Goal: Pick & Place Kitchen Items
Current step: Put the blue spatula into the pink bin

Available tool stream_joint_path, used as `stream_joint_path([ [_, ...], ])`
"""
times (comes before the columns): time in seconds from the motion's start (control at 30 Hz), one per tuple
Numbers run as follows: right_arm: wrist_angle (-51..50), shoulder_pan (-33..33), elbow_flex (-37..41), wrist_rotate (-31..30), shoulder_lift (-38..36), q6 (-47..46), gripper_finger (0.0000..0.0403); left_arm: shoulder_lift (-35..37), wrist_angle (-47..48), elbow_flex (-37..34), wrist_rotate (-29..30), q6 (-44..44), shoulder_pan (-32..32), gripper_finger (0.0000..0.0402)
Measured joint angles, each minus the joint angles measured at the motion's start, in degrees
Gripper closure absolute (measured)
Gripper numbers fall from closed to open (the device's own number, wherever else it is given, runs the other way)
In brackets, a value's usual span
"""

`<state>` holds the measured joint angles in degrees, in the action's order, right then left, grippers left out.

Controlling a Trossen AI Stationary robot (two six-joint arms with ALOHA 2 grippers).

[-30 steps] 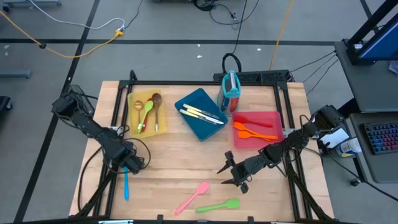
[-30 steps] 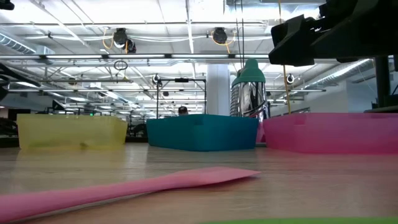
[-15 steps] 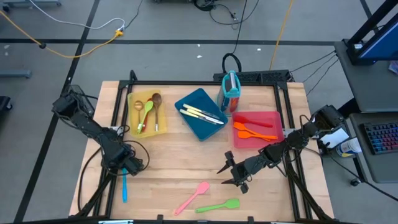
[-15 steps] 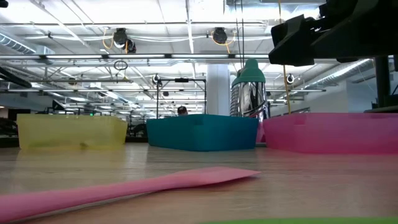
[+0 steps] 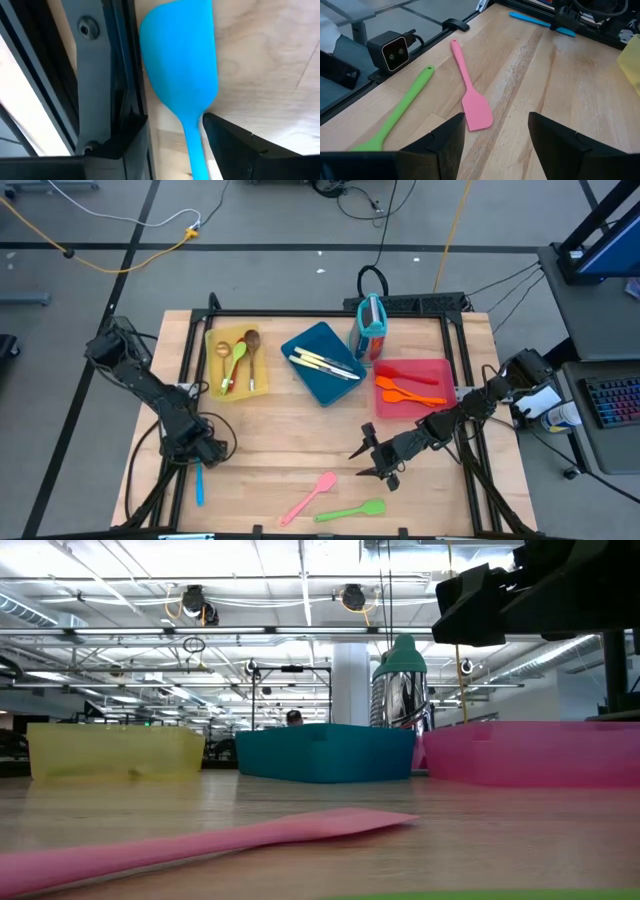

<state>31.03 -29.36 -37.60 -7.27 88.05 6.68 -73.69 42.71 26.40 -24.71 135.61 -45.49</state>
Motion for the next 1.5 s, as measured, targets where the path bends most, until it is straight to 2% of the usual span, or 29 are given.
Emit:
stream_joint_path([
  [0.17,0.0,0.0,0.0,0.0,0.0,0.0,0.0193,0.0,-2.0,-0.1,2.9,1.5,-0.4,0.0207],
  [0.4,0.0,0.0,0.0,0.0,0.0,0.0,0.0193,0.0,-2.8,-0.1,4.1,1.9,-1.9,0.0230],
  [0.5,0.0,0.0,0.0,0.0,0.0,0.0,0.0193,0.0,-3.9,-0.1,7.1,1.7,-2.7,0.0259],
  [0.7,0.0,0.0,0.0,0.0,0.0,0.0,0.0193,0.1,-5.3,0.0,10.7,0.8,-4.1,0.0352],
  [0.8,0.0,0.0,0.0,0.0,0.0,0.0,0.0193,0.1,-5.8,0.1,12.8,-0.4,-5.0,0.0382],
  [1.1,0.6,0.0,0.0,0.0,0.0,0.0,0.0193,0.4,-3.4,2.8,14.1,-3.9,-5.0,0.0375],
  [1.17,0.6,0.0,0.0,-0.1,0.0,0.0,0.0193,0.6,-2.8,4.1,17.1,-4.6,-5.0,0.0382],
  [1.4,0.7,0.0,0.0,-0.1,0.0,0.6,0.0193,0.8,-4.9,5.5,33.4,-9.0,-3.9,0.0386],
  [1.5,0.9,0.0,0.0,-0.1,0.0,1.8,0.0193,0.8,-5.7,5.6,36.9,-13.8,-1.8,0.0398],
])
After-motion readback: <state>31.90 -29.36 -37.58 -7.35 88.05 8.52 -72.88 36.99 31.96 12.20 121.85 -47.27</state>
